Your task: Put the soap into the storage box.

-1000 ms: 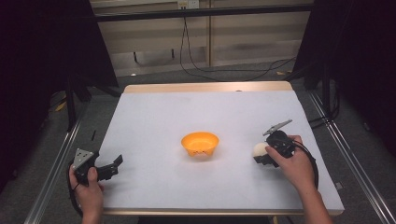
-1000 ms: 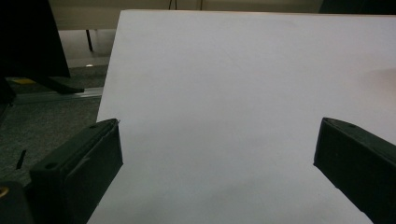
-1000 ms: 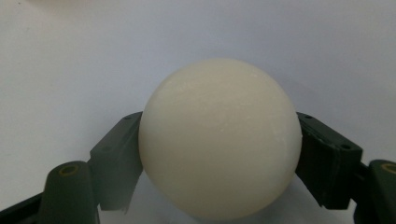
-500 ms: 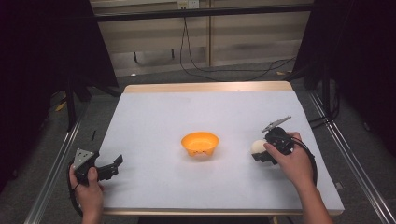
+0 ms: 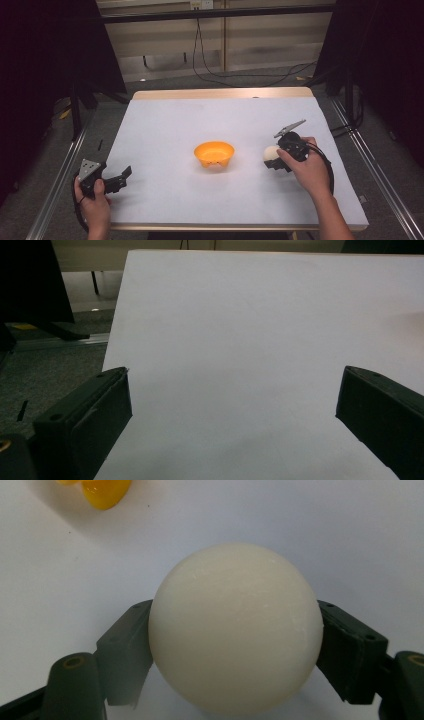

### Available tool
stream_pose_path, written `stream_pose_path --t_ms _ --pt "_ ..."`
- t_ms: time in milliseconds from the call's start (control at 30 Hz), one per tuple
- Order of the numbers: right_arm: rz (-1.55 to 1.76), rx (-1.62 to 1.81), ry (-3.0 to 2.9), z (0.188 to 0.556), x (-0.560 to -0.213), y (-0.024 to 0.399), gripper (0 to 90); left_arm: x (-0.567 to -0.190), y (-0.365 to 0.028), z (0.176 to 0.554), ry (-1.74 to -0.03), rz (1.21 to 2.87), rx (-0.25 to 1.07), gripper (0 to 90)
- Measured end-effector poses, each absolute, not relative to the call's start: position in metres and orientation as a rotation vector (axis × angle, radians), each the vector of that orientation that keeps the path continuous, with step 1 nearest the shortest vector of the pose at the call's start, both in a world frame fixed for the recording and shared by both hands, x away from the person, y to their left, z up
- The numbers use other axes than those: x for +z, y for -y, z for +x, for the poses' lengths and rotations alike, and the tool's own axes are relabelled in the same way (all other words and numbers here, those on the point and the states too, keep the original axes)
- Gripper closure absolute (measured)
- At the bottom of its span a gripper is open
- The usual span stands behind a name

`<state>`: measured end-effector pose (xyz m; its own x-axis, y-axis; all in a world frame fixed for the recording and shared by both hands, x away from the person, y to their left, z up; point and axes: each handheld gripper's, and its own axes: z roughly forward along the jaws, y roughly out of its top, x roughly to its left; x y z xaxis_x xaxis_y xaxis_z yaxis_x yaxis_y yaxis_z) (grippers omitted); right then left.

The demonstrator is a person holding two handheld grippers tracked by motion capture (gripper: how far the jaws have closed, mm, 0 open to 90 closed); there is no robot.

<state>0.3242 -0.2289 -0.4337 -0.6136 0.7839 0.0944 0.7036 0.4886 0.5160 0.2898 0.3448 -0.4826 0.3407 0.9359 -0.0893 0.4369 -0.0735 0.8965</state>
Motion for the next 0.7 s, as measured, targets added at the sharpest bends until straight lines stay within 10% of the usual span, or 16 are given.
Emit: stream_pose_path --t_ms 700 --pt "1.239 0.818 -2.598 0.337 -0.414 0.204 23.9 -0.483 -0.344 0.290 -1.258 1.674 0.674 1.0"
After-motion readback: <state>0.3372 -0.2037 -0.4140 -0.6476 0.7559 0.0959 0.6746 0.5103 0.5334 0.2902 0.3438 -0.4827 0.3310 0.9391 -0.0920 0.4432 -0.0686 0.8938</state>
